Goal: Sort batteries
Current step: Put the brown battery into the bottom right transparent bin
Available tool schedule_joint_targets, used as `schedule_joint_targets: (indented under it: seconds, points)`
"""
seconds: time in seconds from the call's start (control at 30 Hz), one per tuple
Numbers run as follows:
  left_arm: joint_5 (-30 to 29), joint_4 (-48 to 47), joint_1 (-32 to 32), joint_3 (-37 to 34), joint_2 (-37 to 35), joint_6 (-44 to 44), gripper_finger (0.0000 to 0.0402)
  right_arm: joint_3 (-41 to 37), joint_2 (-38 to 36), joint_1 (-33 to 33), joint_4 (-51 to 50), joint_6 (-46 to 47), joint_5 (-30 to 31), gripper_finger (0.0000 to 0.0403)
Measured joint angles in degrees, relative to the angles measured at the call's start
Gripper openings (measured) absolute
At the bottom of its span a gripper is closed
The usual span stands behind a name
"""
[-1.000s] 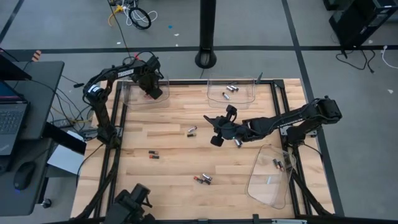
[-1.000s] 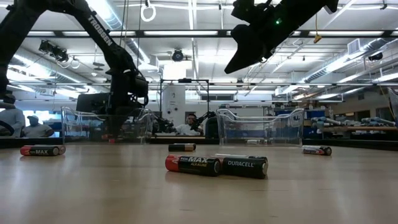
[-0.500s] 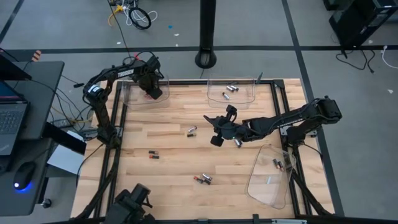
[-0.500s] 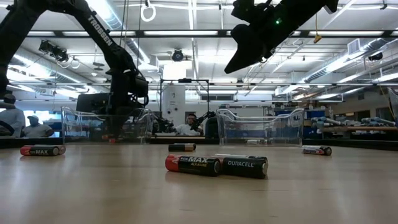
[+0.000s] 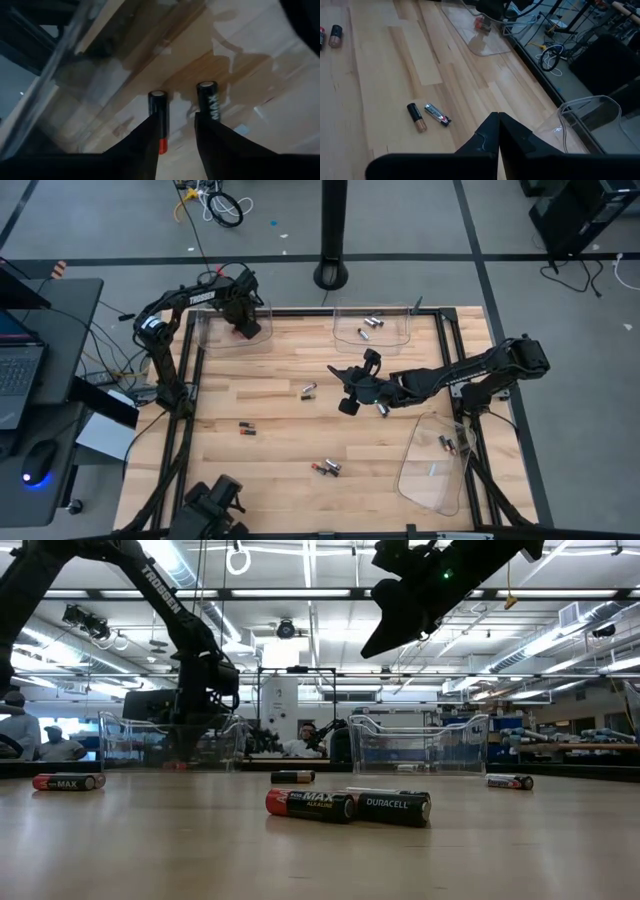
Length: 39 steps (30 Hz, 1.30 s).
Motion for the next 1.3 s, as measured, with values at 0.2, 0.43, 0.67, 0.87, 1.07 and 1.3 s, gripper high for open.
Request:
schedule_joint_targets:
  seconds: [0.2,0.43,0.67,0.87,1.07,1.3]
  points:
    - [-4.81,-0.48,-1.03,1.86,-2.1,3.08,0.0138,0.0,0.0,0.0,0.0,-0.08,-0.19,0.0013]
    - [-5.71,4.78,-3.3,1.7,-14.59,4.99,0.0098,0.02,0.0,-0.11,0.02,-0.24,-1.49,0.0016]
    - [2.61,15.54,-8.39,-5.87,-30.84,6.33,0.0053,-2.17,-0.02,-0.71,5.35,-0.02,-8.39,0.0011]
    - [8.4,30.14,-17.53,-20.77,-43.62,8.15,0.0026,-8.16,-0.02,-1.44,15.43,1.85,-13.9,0.0012]
    - [8.66,47.3,-27.96,-36.58,-52.38,7.38,0.002,-11.44,-0.02,-1.46,19.21,4.24,-13.94,0.0017]
    - [8.61,71.04,-39.26,-51.01,-55.06,2.66,0.0019,-12.09,-0.02,-1.46,19.31,5.14,-17.06,0.0014]
